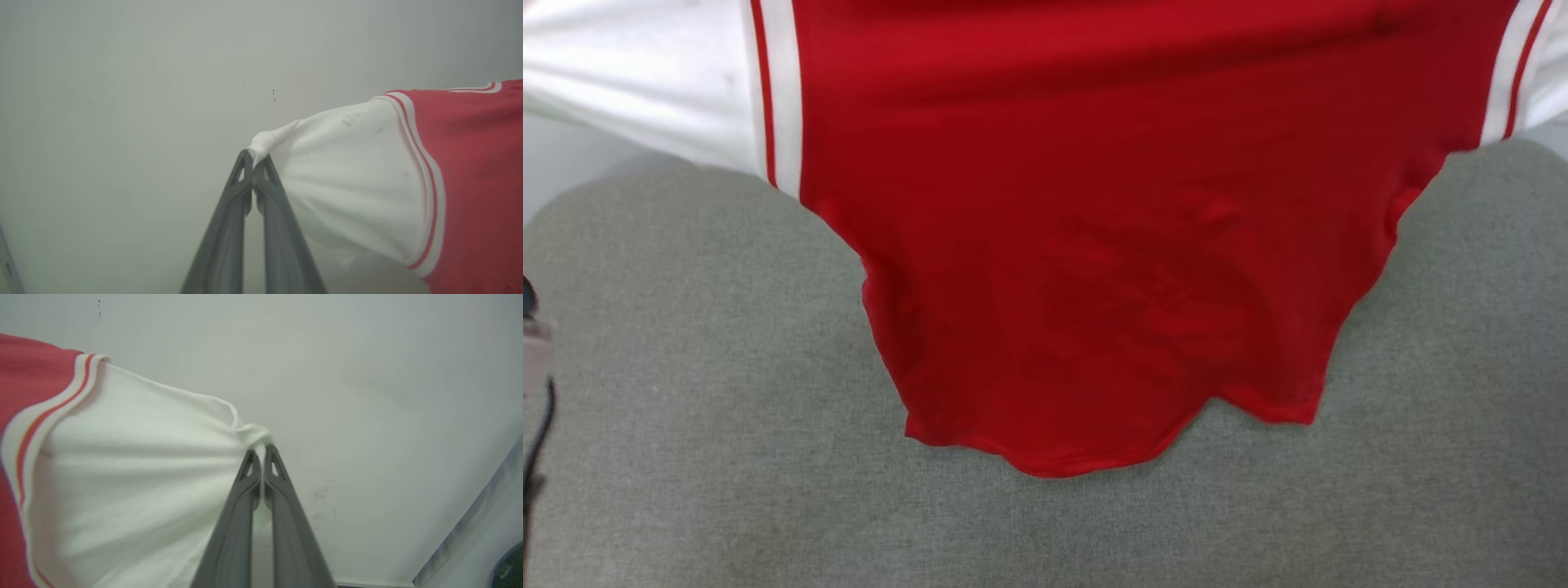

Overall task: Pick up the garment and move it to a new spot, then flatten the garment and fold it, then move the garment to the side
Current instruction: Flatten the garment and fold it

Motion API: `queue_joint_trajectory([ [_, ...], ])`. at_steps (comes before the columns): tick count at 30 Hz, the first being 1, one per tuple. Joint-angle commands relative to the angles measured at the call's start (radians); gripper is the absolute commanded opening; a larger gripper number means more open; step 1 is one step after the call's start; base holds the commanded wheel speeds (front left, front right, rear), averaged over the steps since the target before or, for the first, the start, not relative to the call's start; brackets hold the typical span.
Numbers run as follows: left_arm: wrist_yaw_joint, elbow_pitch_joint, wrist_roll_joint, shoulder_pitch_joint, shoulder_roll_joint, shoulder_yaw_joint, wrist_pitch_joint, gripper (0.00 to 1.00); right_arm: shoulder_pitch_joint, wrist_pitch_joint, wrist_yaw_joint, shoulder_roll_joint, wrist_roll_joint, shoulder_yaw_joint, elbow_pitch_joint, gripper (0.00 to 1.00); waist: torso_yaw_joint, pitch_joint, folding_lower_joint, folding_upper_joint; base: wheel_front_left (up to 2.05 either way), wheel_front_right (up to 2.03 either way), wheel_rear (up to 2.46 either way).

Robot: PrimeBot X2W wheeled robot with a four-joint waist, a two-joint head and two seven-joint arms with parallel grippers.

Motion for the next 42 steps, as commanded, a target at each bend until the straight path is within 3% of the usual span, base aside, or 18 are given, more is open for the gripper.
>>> queue_joint_trajectory([
  [1, -0.012, 0.015, -0.006, -0.041, 0.018, 0.011, 0.010, 0.00, -0.036, -0.003, -0.002, -0.011, -0.008, 0.001, 0.011, 0.00, 0.003, 0.033, 0.0000, 0.0000, 0.00, 0.00, 0.00],
  [7, -0.094, 0.111, -0.037, -0.253, 0.075, -0.015, 0.063, 0.00, -0.224, 0.012, -0.002, -0.020, 0.011, 0.002, 0.070, 0.00, 0.018, 0.161, 0.0000, 0.0000, 0.00, 0.00, 0.00],
  [14, -0.203, 0.286, -0.025, -0.584, 0.102, -0.090, 0.116, 0.00, -0.478, -0.014, -0.002, -0.082, -0.033, 0.046, 0.173, 0.00, 0.043, 0.344, 0.0000, 0.0000, 0.00, 0.00, 0.00],
  [21, -0.294, 0.520, 0.052, -0.960, 0.031, -0.194, 0.121, 0.00, -0.734, -0.096, -0.003, -0.092, -0.085, 0.090, 0.349, 0.00, 0.066, 0.481, 0.0000, 0.0000, 0.00, 0.00, 0.00],
  [29, -0.341, 0.811, 0.091, -1.279, -0.109, -0.248, 0.028, 0.00, -0.970, -0.228, -0.004, -0.044, -0.180, 0.065, 0.594, 0.00, 0.091, 0.561, 0.0000, 0.0000, 0.00, 0.00, 0.00],
  [35, -0.366, 0.983, 0.089, -1.347, -0.199, -0.291, -0.049, 0.00, -1.034, -0.332, -0.004, 0.012, -0.234, 0.024, 0.741, 0.00, 0.111, 0.596, 0.0000, 0.0000, 0.00, 0.00, 0.00],
  [42, -0.384, 1.097, 0.066, -1.261, -0.258, -0.344, -0.138, 0.00, -0.963, -0.408, -0.003, 0.056, -0.217, -0.009, 0.856, 0.00, 0.112, 0.577, 0.0000, 0.0000, 0.00, 0.00, 0.00],
])
